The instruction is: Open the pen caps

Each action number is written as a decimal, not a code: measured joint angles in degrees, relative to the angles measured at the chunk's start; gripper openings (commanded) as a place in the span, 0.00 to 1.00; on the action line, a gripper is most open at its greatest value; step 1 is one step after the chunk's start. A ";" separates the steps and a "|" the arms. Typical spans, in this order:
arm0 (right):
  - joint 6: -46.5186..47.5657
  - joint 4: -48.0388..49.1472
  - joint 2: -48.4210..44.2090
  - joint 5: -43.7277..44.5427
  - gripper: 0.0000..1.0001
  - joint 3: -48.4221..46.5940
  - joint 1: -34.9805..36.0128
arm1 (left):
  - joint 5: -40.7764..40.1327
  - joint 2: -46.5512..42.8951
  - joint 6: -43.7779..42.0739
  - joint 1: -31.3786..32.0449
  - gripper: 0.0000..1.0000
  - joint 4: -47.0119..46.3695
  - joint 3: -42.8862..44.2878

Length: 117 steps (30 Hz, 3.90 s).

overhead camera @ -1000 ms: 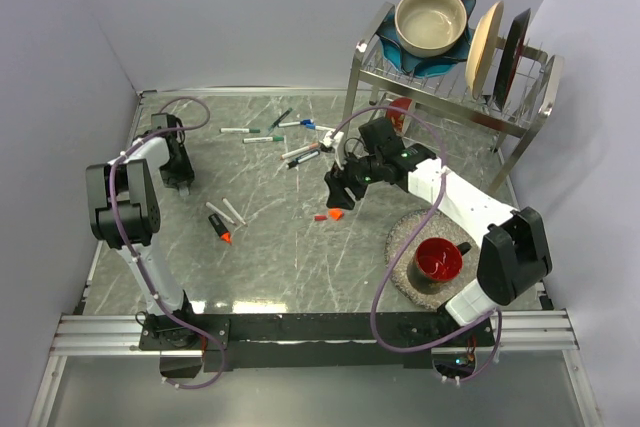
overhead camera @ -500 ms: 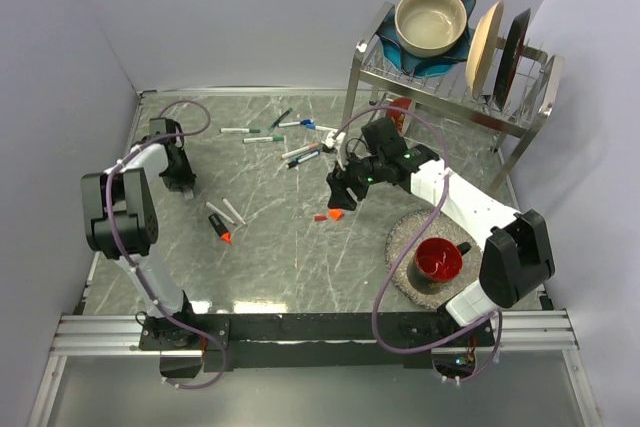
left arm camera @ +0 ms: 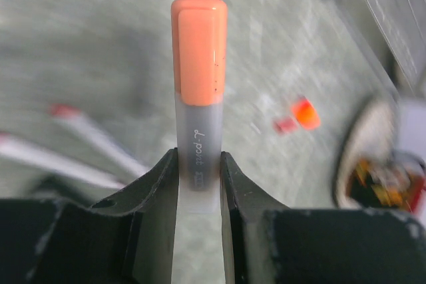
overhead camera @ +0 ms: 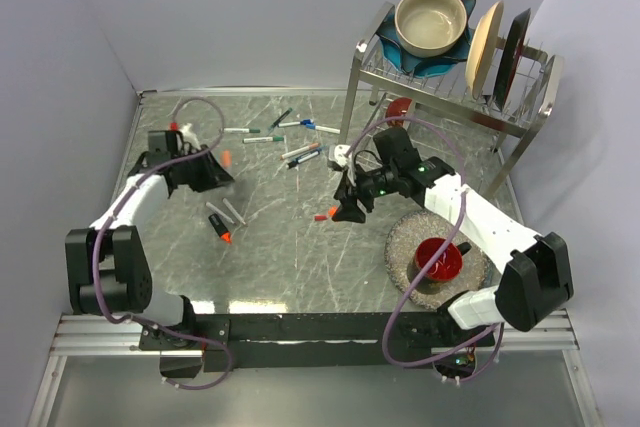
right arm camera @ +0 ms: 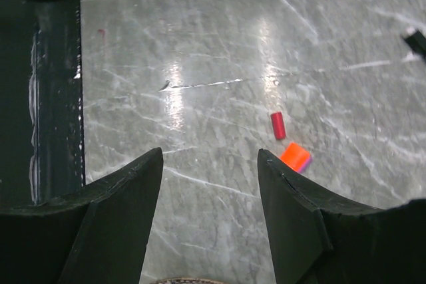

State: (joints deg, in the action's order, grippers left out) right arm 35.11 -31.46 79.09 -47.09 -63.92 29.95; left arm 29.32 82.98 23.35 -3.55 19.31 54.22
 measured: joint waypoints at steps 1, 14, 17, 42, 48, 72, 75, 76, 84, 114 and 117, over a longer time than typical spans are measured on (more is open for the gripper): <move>1.05 0.04 -0.42 -0.94 0.66 0.50 0.00 | 1.70 -0.11 0.57 1.46 0.01 -0.17 -0.83; 18.86 -4.46 -0.68 -5.46 0.65 5.11 0.00 | 13.05 -0.09 4.17 21.44 0.01 -0.33 -2.89; 22.01 -5.46 -0.70 -4.76 0.65 5.11 0.00 | 14.03 0.35 4.15 24.04 0.01 0.04 -3.10; 47.28 -24.35 1.27 3.78 0.77 -5.22 1.51 | 22.69 3.19 0.11 32.04 0.01 2.93 -4.11; 50.29 -26.80 3.08 6.40 0.77 -8.94 4.98 | 23.85 4.13 -1.20 34.36 0.01 3.85 -4.11; 46.80 -19.47 8.68 15.21 0.47 -5.25 18.51 | 29.79 3.17 -2.71 36.65 0.01 4.11 -4.04; 46.56 -18.27 8.68 16.52 0.25 -4.48 18.97 | 29.94 3.08 -2.73 36.65 0.01 4.13 -4.04; 46.64 -17.84 8.68 16.79 0.19 -4.26 19.02 | 29.97 3.08 -2.73 36.65 0.01 4.15 -4.04; 43.10 -15.80 8.35 18.64 0.00 -3.02 19.28 | 27.63 2.16 -2.91 35.91 0.64 4.26 -3.93; -80.54 68.54 11.58 -23.78 0.00 15.02 3.06 | 9.31 -23.30 29.29 26.58 0.89 -54.07 -19.34; -89.92 78.23 12.63 -23.85 0.00 15.30 3.04 | 8.63 -22.86 30.18 26.95 0.83 -55.67 -19.34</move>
State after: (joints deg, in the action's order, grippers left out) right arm -54.81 46.76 91.72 -70.94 -48.62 32.99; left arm 37.95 60.12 53.54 23.40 -36.36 34.87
